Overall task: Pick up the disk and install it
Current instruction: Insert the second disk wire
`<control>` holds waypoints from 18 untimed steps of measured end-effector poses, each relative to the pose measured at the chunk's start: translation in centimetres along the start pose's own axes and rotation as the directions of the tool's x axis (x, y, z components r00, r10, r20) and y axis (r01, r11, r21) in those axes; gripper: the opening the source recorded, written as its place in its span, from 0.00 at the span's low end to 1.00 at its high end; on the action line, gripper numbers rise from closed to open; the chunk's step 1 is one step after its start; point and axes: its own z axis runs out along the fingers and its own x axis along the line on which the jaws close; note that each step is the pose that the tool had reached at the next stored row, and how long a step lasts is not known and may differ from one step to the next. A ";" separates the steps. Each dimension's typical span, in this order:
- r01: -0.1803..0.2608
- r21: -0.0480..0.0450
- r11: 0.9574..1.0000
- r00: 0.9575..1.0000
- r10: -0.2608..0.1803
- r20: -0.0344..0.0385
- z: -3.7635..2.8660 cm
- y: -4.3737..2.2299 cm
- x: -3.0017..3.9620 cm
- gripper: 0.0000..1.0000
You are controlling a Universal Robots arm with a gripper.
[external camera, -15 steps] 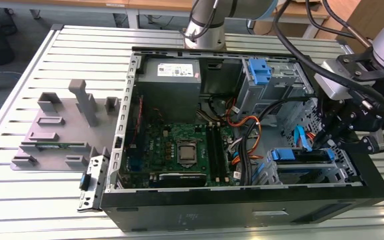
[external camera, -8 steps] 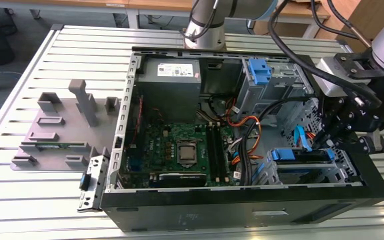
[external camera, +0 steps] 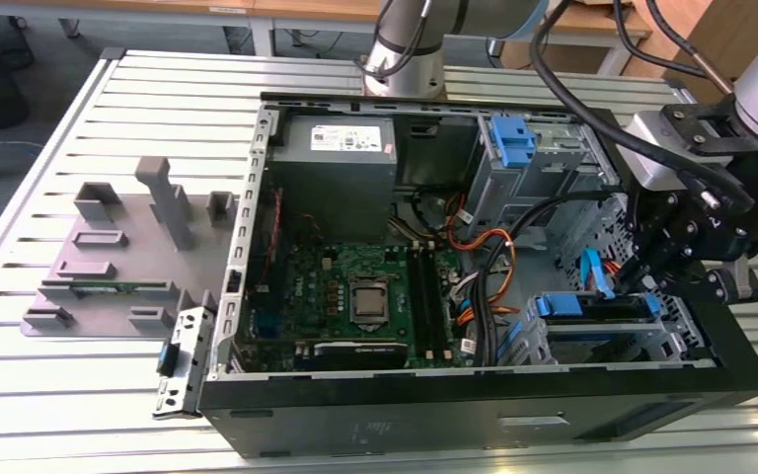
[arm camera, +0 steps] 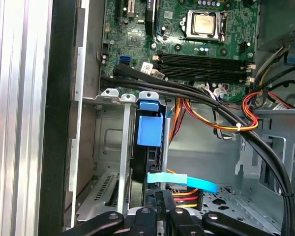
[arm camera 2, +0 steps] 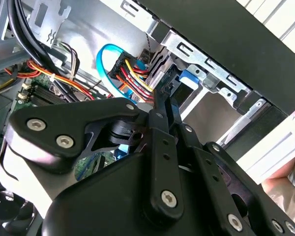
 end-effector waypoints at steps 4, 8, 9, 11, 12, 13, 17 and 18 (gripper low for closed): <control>0.000 0.000 1.000 1.000 0.000 0.000 0.00 -0.22 0.02 0.17; 0.000 0.000 1.000 1.000 0.000 0.000 0.22 -0.29 0.03 0.17; 0.000 0.000 1.000 1.000 0.000 0.000 0.30 -0.30 0.03 0.17; 0.000 0.000 1.000 1.000 0.000 0.000 0.39 -0.30 0.03 0.17; 0.000 0.000 1.000 1.000 0.000 0.000 0.40 -0.30 0.03 0.17; 0.000 0.000 1.000 1.000 0.000 0.000 0.43 -0.30 0.04 0.17; 0.000 0.000 1.000 1.000 0.000 0.000 0.47 -0.29 0.11 0.17; 0.000 0.000 1.000 1.000 0.000 0.000 0.48 -0.29 0.12 0.17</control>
